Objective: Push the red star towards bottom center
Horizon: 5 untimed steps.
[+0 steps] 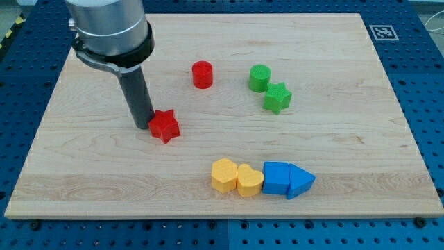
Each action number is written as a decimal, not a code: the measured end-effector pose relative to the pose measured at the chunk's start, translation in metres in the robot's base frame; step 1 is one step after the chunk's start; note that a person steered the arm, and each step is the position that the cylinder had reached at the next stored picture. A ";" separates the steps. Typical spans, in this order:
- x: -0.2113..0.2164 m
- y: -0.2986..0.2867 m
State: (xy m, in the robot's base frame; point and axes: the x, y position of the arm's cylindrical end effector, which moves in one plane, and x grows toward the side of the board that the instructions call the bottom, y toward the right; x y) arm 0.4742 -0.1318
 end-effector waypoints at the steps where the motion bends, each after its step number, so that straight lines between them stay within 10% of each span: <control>1: -0.021 -0.010; 5: 0.021 0.030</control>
State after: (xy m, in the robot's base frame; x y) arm 0.4950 -0.1020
